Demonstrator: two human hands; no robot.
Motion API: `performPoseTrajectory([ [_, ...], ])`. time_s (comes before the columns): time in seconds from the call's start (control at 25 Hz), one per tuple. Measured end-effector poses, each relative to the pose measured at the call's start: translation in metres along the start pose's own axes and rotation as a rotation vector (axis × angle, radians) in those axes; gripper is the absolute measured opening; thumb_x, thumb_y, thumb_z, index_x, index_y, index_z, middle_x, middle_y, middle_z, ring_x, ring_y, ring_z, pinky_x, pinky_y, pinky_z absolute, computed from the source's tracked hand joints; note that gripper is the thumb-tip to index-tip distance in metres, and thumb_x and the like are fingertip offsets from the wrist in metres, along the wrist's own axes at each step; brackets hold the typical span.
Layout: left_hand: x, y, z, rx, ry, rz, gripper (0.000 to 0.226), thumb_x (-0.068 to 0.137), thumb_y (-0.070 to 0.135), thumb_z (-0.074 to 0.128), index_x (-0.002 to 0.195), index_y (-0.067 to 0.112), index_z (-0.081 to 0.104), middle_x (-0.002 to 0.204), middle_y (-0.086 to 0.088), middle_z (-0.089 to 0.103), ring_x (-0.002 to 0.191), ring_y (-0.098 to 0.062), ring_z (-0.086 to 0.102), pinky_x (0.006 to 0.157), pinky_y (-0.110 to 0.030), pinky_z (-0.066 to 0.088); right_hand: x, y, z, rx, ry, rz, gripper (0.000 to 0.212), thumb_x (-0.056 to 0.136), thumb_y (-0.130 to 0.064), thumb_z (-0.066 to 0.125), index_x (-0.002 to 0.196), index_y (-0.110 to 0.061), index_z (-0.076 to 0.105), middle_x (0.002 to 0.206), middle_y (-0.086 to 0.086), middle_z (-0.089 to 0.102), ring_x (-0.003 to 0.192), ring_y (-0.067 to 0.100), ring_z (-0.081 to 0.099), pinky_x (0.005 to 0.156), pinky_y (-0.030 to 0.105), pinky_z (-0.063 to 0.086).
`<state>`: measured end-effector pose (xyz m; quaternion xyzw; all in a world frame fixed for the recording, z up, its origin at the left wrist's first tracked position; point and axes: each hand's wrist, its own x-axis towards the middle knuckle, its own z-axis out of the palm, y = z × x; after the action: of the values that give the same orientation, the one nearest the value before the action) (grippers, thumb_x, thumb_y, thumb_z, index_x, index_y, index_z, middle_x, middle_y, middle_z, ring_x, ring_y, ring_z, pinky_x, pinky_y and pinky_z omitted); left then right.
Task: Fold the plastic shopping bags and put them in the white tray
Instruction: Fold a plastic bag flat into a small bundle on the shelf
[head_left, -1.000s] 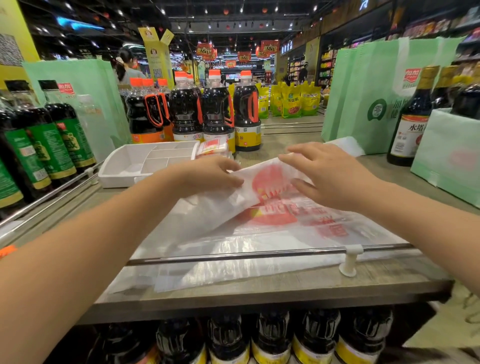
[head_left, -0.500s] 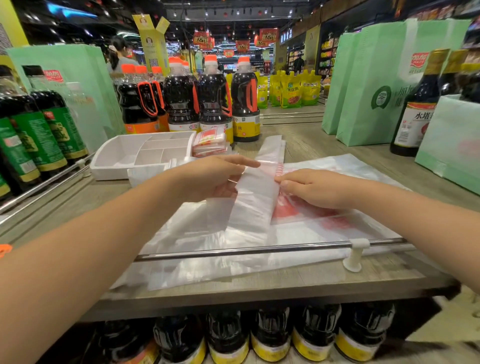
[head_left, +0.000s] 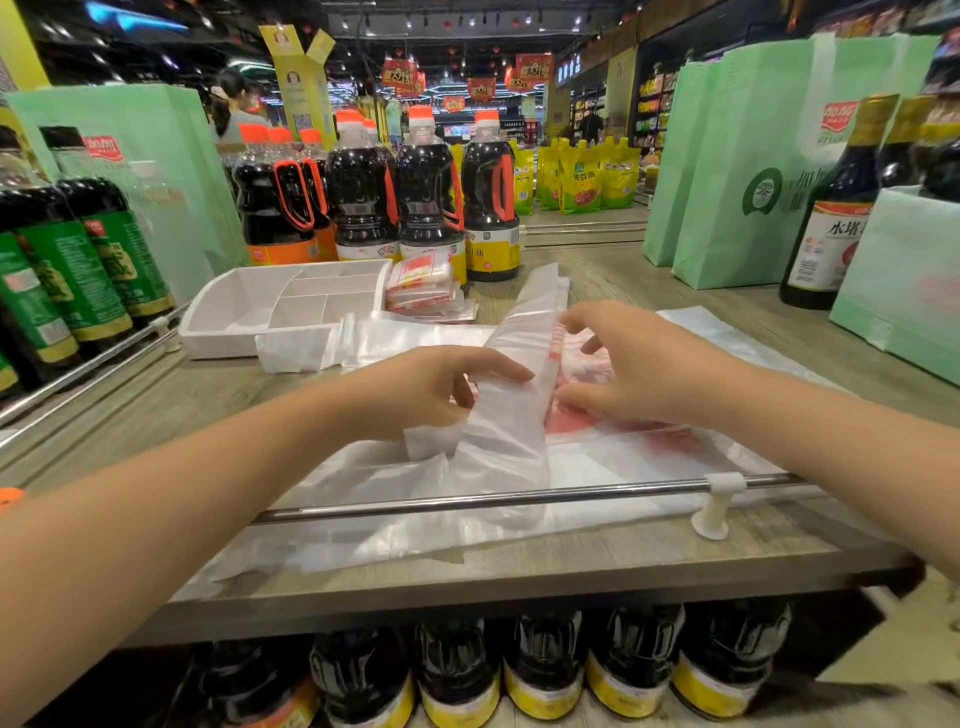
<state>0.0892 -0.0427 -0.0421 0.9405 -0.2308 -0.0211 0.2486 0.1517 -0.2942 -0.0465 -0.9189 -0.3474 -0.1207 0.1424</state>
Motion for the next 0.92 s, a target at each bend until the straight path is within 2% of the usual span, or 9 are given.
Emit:
performPoseTrajectory([
  [0.12, -0.002, 0.008, 0.009, 0.187, -0.026, -0.059, 0.06, 0.096, 0.016, 0.046, 0.141, 0.055, 0.042, 0.117, 0.011, 0.042, 0.095, -0.002, 0.049, 0.092, -0.023, 0.038, -0.01, -0.004, -0.003, -0.004, -0.119, -0.154, 0.065, 0.091, -0.047, 0.064, 0.149, -0.045, 0.035, 0.155, -0.022, 0.031, 0.135, -0.001, 0.036, 0.107, 0.019, 0.029],
  [0.24, -0.005, 0.012, 0.009, 0.46, -0.055, -0.059, 0.07, 0.093, 0.015, 0.041, 0.144, 0.061, 0.029, 0.144, 0.008, 0.022, 0.124, -0.017, 0.039, 0.106, -0.036, 0.036, -0.011, -0.007, -0.003, -0.036, -0.238, -0.136, 0.048, 0.099, -0.045, 0.051, 0.146, -0.046, 0.042, 0.148, -0.024, 0.043, 0.132, -0.001, 0.04, 0.106, 0.019, 0.029],
  [0.32, -0.009, 0.011, 0.004, 0.549, -0.03, 0.066, 0.068, 0.093, 0.017, 0.04, 0.145, 0.059, 0.031, 0.159, 0.012, 0.006, 0.141, -0.019, 0.024, 0.114, -0.034, 0.03, -0.01, -0.007, -0.003, -0.067, -0.306, -0.107, 0.045, 0.102, -0.044, 0.046, 0.147, -0.042, 0.043, 0.144, -0.021, 0.047, 0.127, -0.002, 0.041, 0.104, 0.018, 0.028],
  [0.44, -0.012, 0.011, 0.001, 0.379, -0.146, 0.162, 0.075, 0.089, 0.005, 0.035, 0.145, 0.056, 0.037, 0.162, 0.016, 0.016, 0.145, -0.004, 0.023, 0.104, -0.009, 0.023, -0.01, -0.004, -0.005, -0.105, -0.277, -0.129, 0.04, 0.1, -0.044, 0.048, 0.139, -0.036, 0.053, 0.131, -0.02, 0.053, 0.117, 0.002, 0.047, 0.096, 0.018, 0.032],
  [0.52, -0.011, 0.013, 0.003, 0.282, -0.21, 0.153, 0.095, 0.08, -0.015, 0.034, 0.145, 0.054, 0.039, 0.158, 0.022, 0.026, 0.144, 0.002, 0.023, 0.105, -0.008, 0.021, -0.01, -0.004, -0.006, -0.123, -0.22, -0.163, 0.037, 0.097, -0.047, 0.052, 0.133, -0.037, 0.056, 0.127, -0.02, 0.053, 0.116, 0.004, 0.049, 0.097, 0.024, 0.039],
  [0.6, -0.008, 0.012, 0.006, 0.222, -0.191, 0.188, 0.094, 0.078, -0.018, 0.037, 0.145, 0.048, 0.044, 0.156, 0.022, 0.034, 0.143, 0.004, 0.027, 0.11, -0.011, 0.022, -0.009, -0.004, -0.006, -0.119, -0.231, -0.147, 0.044, 0.097, -0.046, 0.051, 0.141, -0.04, 0.048, 0.145, -0.019, 0.043, 0.132, 0.005, 0.042, 0.11, 0.027, 0.035],
  [0.72, -0.008, 0.011, 0.009, 0.118, -0.129, 0.257, 0.069, 0.082, 0.004, 0.043, 0.14, 0.04, 0.054, 0.15, 0.021, 0.044, 0.139, 0.005, 0.035, 0.115, -0.019, 0.027, -0.009, -0.006, -0.004, -0.115, -0.414, -0.069, 0.054, 0.102, -0.04, 0.041, 0.153, -0.046, 0.025, 0.162, -0.024, 0.014, 0.148, 0.002, 0.018, 0.12, 0.028, 0.016],
  [0.8, -0.009, 0.013, 0.012, 0.047, -0.138, 0.213, 0.063, 0.079, 0.019, 0.04, 0.136, 0.038, 0.059, 0.145, 0.024, 0.049, 0.136, 0.004, 0.04, 0.114, -0.023, 0.031, -0.008, -0.005, -0.004, -0.076, -0.476, -0.034, 0.053, 0.103, -0.039, 0.038, 0.153, -0.048, 0.024, 0.162, -0.022, 0.015, 0.148, 0.003, 0.016, 0.12, 0.027, 0.013],
  [0.92, -0.005, 0.012, 0.014, -0.116, -0.067, 0.165, 0.041, 0.089, 0.04, 0.057, 0.127, 0.032, 0.067, 0.13, 0.022, 0.061, 0.123, 0.0, 0.054, 0.108, -0.029, 0.041, -0.008, -0.002, -0.008, 0.004, -0.45, -0.017, 0.048, 0.102, -0.041, 0.042, 0.149, -0.05, 0.033, 0.157, -0.024, 0.028, 0.142, 0.001, 0.027, 0.117, 0.025, 0.02],
])
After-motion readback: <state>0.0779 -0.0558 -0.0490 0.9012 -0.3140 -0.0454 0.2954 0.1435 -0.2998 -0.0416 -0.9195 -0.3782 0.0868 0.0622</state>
